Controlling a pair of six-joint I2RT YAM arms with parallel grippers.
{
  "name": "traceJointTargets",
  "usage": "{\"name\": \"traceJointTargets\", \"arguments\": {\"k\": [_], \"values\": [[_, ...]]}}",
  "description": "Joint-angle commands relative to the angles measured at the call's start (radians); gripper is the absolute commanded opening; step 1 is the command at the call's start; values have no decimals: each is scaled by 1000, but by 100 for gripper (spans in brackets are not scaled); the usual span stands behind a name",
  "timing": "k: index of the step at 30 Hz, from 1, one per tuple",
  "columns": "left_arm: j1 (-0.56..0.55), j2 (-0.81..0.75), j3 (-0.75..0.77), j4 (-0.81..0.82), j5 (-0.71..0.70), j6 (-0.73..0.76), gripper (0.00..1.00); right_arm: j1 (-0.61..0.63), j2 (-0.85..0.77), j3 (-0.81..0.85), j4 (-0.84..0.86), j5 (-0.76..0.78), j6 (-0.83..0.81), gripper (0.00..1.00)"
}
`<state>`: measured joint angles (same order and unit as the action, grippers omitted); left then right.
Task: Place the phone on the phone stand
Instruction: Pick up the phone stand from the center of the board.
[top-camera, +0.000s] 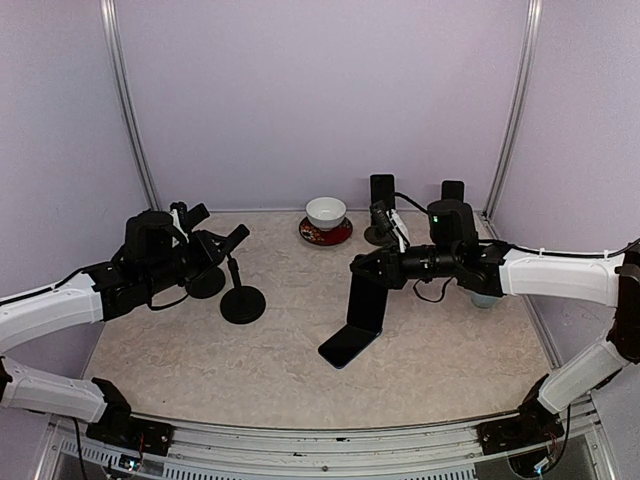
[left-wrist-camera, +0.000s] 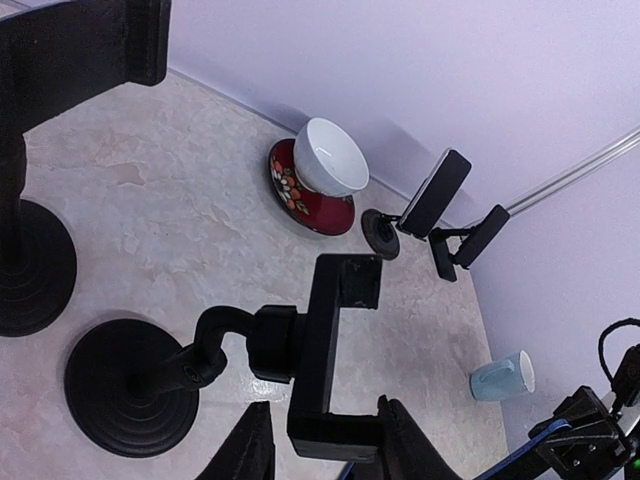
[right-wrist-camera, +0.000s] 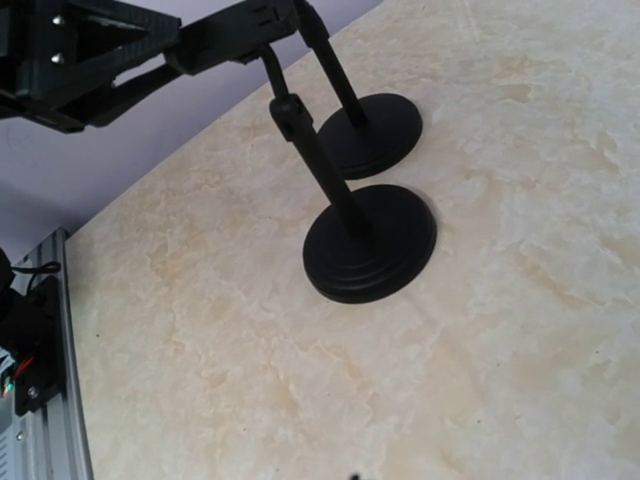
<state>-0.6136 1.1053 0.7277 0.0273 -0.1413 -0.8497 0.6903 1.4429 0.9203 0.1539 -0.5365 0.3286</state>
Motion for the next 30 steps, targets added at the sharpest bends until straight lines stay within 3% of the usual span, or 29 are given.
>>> {"name": "traceJointTargets", "arguments": {"k": [1, 14, 23, 30], "values": [[6, 4, -17, 31, 13, 1, 31, -9, 1, 29, 27, 1, -9, 0], [7, 2, -20, 57, 41, 43, 3, -9, -9, 24, 26, 3, -8, 0], [7, 17, 0, 173, 282, 269, 3, -9, -16, 22, 32, -34, -19, 0], [7, 32, -1, 224, 451, 343, 3, -9, -28, 15, 77, -110, -22, 0]]}}
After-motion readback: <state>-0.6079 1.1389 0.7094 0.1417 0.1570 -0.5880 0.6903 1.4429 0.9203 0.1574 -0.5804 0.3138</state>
